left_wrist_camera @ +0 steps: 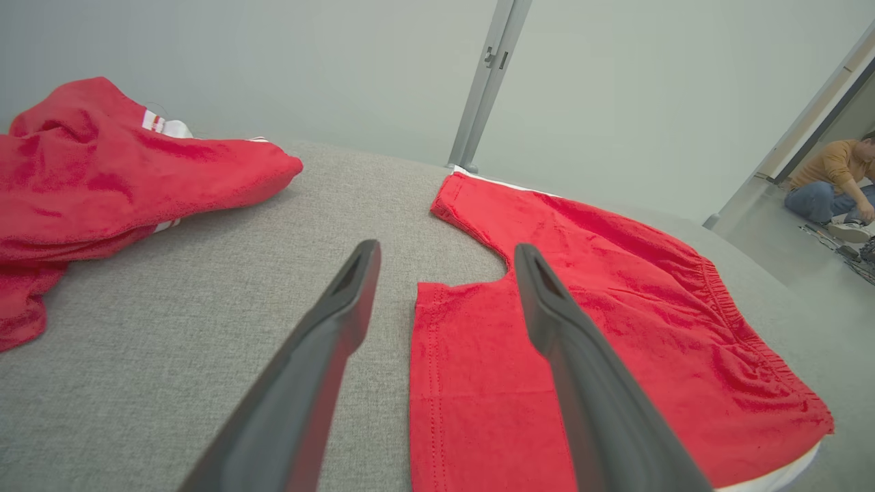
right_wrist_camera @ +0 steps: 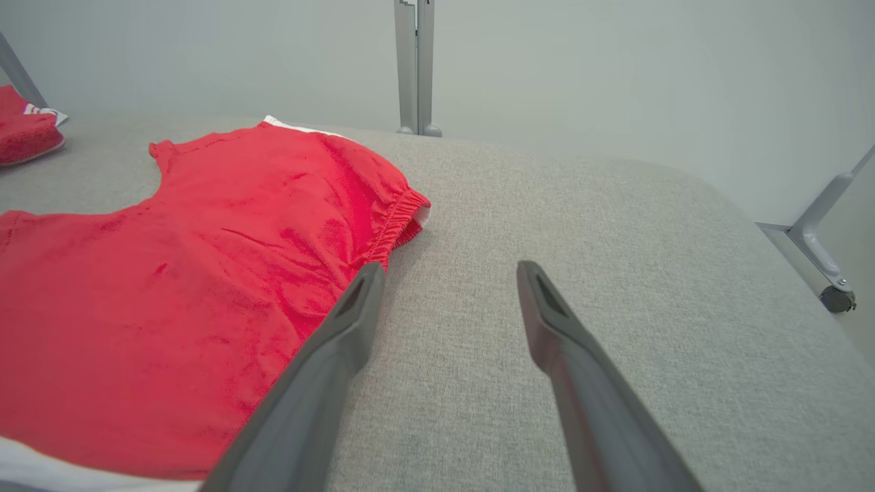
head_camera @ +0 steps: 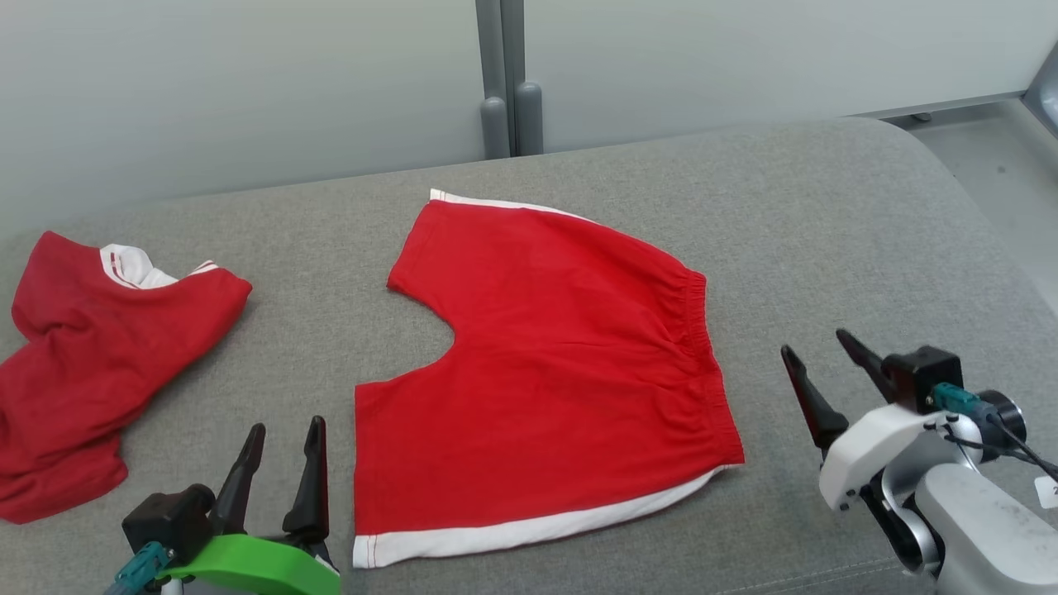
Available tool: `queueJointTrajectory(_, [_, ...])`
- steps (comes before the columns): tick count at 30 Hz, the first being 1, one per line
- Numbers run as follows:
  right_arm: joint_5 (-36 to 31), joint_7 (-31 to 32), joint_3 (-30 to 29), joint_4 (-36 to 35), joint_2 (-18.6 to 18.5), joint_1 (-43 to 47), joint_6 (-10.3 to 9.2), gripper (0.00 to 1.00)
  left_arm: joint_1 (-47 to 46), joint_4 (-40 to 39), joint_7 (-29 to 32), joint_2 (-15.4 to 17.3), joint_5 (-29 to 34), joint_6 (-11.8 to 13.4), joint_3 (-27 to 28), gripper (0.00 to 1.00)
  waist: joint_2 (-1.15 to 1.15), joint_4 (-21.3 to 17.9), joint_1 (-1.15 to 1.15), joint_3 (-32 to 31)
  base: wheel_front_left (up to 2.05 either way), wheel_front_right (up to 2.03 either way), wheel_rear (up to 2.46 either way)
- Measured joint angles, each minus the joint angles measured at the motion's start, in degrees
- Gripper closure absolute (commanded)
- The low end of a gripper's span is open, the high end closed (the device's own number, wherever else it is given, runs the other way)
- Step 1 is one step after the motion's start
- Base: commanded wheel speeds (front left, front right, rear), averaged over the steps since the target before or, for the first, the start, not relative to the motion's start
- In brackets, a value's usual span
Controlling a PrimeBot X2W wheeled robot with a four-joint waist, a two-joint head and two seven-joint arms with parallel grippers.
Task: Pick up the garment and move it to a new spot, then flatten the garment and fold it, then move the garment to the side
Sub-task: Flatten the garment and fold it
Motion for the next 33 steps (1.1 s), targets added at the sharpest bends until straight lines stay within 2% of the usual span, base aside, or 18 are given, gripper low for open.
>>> queueJointTrajectory(10, [-0.1, 0.0, -6.1, -6.3, 4.2, -0.8, -1.96, 0.00, -0.6, -1.8, 0.0, -1.3, 1.5, 2.5, 2.4, 0.00, 0.00, -0.3, 0.00, -2.0, 0.00, 0.00, 0.00])
queueJointTrajectory(13, [-0.1, -0.1, -7.4, -7.4, 5.0, 0.1, -2.36, 0.00, -0.5, -1.9, 0.0, -1.4, 2.0, 2.5, 2.5, 0.00, 0.00, -0.4, 0.00, -2.2, 0.00, 0.00, 0.00])
queueJointTrajectory(33, [-4.1, -0.1, -10.4, -10.1, 7.3, 5.9, -2.80, 0.00, 2.5, -1.9, 0.0, -2.0, 3.4, 3.5, 2.5, 0.00, 0.00, -1.0, 0.00, -3.3, 0.00, 0.00, 0.00])
